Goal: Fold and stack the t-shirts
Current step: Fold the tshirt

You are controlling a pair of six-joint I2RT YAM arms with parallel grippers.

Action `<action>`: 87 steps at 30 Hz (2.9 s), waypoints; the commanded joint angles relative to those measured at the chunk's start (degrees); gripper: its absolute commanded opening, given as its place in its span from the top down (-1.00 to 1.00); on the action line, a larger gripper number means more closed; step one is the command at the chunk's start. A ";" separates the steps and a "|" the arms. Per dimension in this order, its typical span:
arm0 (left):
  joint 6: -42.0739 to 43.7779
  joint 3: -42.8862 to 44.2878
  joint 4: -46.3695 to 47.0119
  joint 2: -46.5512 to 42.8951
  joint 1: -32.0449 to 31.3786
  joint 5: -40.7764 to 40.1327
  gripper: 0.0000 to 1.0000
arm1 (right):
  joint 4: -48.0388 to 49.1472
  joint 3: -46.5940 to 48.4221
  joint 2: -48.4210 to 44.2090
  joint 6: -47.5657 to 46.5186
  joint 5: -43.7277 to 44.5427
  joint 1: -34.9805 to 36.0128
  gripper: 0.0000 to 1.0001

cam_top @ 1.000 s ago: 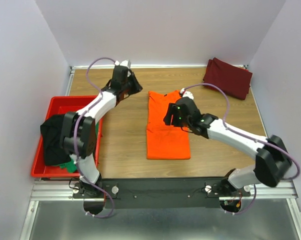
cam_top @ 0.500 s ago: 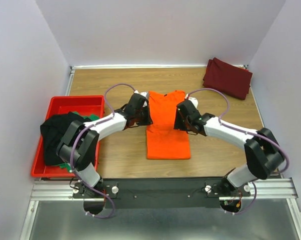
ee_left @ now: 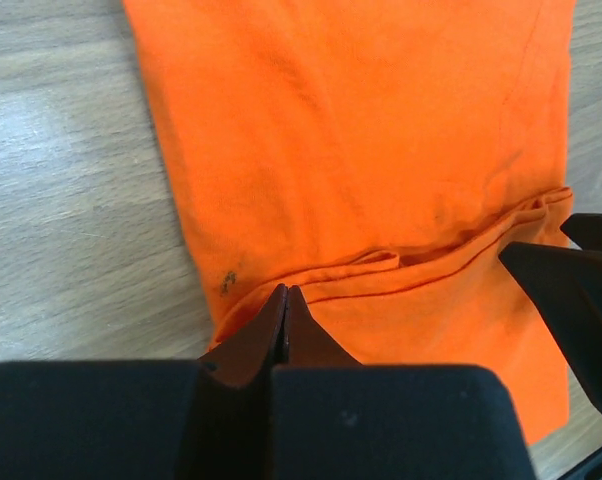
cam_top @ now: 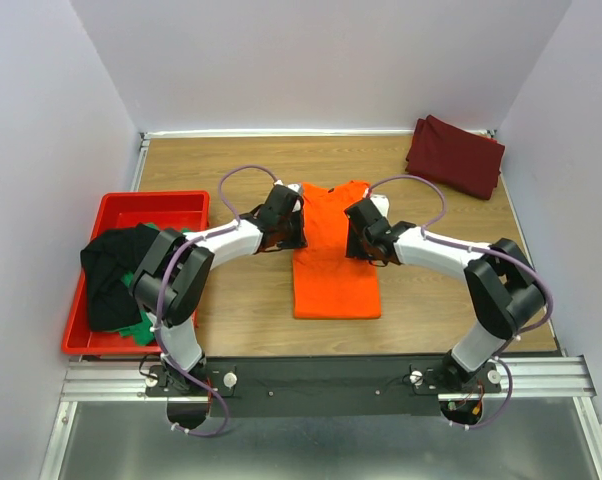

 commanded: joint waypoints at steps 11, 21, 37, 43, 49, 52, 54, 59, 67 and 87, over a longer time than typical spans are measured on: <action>1.85 0.75 0.70 1.76 0.30 -2.13 1.00 | 3.98 -3.32 2.87 0.85 0.23 -3.04 -0.17; 2.64 0.93 -0.97 -5.36 1.35 -3.27 0.81 | 4.42 -4.46 1.46 0.94 -1.36 -3.75 -0.17; 1.33 -6.72 2.81 -5.90 0.47 1.39 1.00 | 4.51 -4.37 1.37 1.12 -2.86 -4.19 -0.17; 0.45 -5.23 3.51 -1.76 0.47 0.34 1.00 | 4.51 -4.81 0.67 1.12 -2.95 -4.63 -0.17; -0.61 -5.14 3.25 1.58 0.47 -0.28 1.00 | 4.51 -6.48 -1.26 1.38 -3.03 -5.51 -0.17; -0.61 -5.14 3.60 1.14 0.47 0.07 1.00 | 4.42 -6.75 -1.70 1.29 -3.56 -5.68 -0.18; -0.26 -4.97 3.60 -0.08 0.47 -0.19 1.00 | 4.51 -6.57 -2.49 0.94 -4.43 -5.77 -0.19; 1.24 -3.30 1.59 -4.90 0.56 -0.37 0.89 | 4.16 -6.04 -7.14 0.15 -6.20 -5.95 -0.26; 1.77 -7.85 -3.69 -14.23 0.56 2.95 0.52 | -5.41 -9.81 -21.02 3.48 -11.02 -7.44 -0.32; -0.78 -25.52 -6.43 -25.40 -1.37 17.56 0.10 | -13.07 -27.84 -32.03 12.98 -30.46 -7.44 -0.08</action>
